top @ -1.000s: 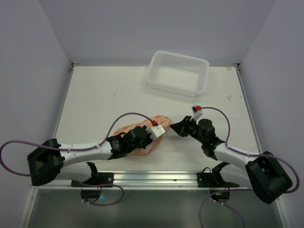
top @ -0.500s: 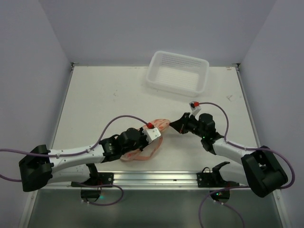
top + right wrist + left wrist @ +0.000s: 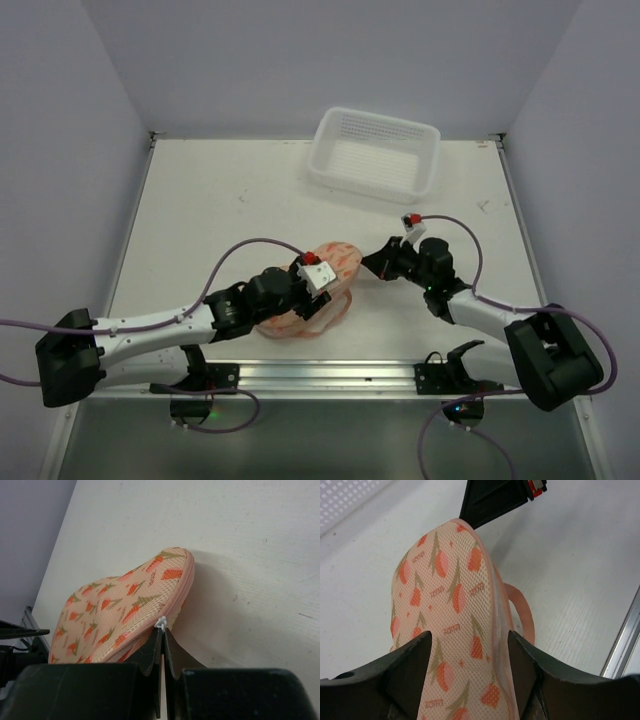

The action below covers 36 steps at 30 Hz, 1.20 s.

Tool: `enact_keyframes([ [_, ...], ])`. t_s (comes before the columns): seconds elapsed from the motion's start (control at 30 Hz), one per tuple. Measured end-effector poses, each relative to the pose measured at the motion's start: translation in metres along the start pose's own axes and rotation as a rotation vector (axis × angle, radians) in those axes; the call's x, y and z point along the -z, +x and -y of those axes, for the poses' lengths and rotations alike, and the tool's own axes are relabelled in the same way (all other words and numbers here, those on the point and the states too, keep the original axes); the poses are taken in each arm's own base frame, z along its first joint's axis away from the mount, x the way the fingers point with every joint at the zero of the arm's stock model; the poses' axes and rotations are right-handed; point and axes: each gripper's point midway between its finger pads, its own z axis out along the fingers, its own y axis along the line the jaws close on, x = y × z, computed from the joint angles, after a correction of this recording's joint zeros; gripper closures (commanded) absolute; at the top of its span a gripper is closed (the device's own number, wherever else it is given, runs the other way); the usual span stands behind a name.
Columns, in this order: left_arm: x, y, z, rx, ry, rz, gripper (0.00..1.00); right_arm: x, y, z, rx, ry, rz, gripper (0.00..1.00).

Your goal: Unzip the laundry bag and remove the bra

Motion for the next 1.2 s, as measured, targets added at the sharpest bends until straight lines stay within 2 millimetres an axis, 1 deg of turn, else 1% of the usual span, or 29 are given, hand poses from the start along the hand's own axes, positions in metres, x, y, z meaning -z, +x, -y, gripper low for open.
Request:
enact_keyframes([
  [0.1, 0.007, -0.013, -0.004, 0.063, -0.025, 0.042, 0.3, 0.0, -0.005, 0.002, 0.0, 0.016, 0.022, 1.0],
  [0.2, 0.012, -0.026, -0.01, 0.146, -0.056, 0.073, 0.29, 0.0, -0.008, 0.008, -0.013, 0.043, 0.036, 1.0],
  [0.23, 0.013, -0.028, -0.013, 0.175, -0.068, 0.077, 0.29, 0.0, -0.009, 0.011, -0.019, 0.052, 0.041, 1.0],
  [0.3, 0.013, -0.027, -0.02, 0.246, -0.095, 0.072, 0.38, 0.001, -0.012, 0.017, -0.035, 0.077, 0.055, 1.0],
  [0.37, 0.014, -0.019, -0.032, 0.332, -0.136, 0.05, 0.49, 0.002, -0.014, 0.023, -0.05, 0.099, 0.067, 1.0],
  [0.47, 0.017, -0.002, -0.057, 0.478, -0.226, 0.022, 0.51, 0.006, -0.013, 0.032, -0.071, 0.132, 0.086, 1.0],
  [0.53, 0.02, 0.013, -0.07, 0.549, -0.285, -0.004, 0.51, 0.011, -0.015, 0.038, -0.088, 0.156, 0.109, 1.0],
  [0.6, 0.023, 0.031, -0.074, 0.599, -0.329, -0.044, 0.56, 0.017, -0.019, 0.045, -0.103, 0.181, 0.139, 1.0],
  [0.67, 0.024, 0.048, -0.072, 0.629, -0.353, -0.09, 0.63, 0.02, -0.024, 0.048, -0.107, 0.194, 0.162, 1.0],
  [0.7, 0.024, 0.055, -0.071, 0.641, -0.364, -0.113, 0.64, 0.022, -0.027, 0.048, -0.106, 0.196, 0.174, 1.0],
  [0.9, 0.02, 0.088, -0.07, 0.678, -0.429, -0.219, 0.63, 0.025, -0.035, 0.042, -0.096, 0.179, 0.206, 1.0],
  [0.97, 0.017, 0.102, -0.072, 0.676, -0.458, -0.261, 0.63, 0.026, -0.034, 0.038, -0.09, 0.162, 0.204, 1.0],
  [1.03, 0.013, 0.114, -0.074, 0.67, -0.48, -0.302, 0.58, 0.029, -0.032, 0.036, -0.085, 0.148, 0.204, 1.0],
  [1.07, 0.01, 0.12, -0.075, 0.668, -0.489, -0.319, 0.58, 0.03, -0.029, 0.036, -0.085, 0.143, 0.202, 1.0],
  [1.13, 0.003, 0.124, -0.082, 0.674, -0.505, -0.326, 0.57, 0.033, -0.022, 0.036, -0.085, 0.137, 0.194, 1.0],
  [1.2, -0.005, 0.121, -0.093, 0.683, -0.523, -0.318, 0.54, 0.036, -0.017, 0.036, -0.085, 0.13, 0.187, 1.0],
])
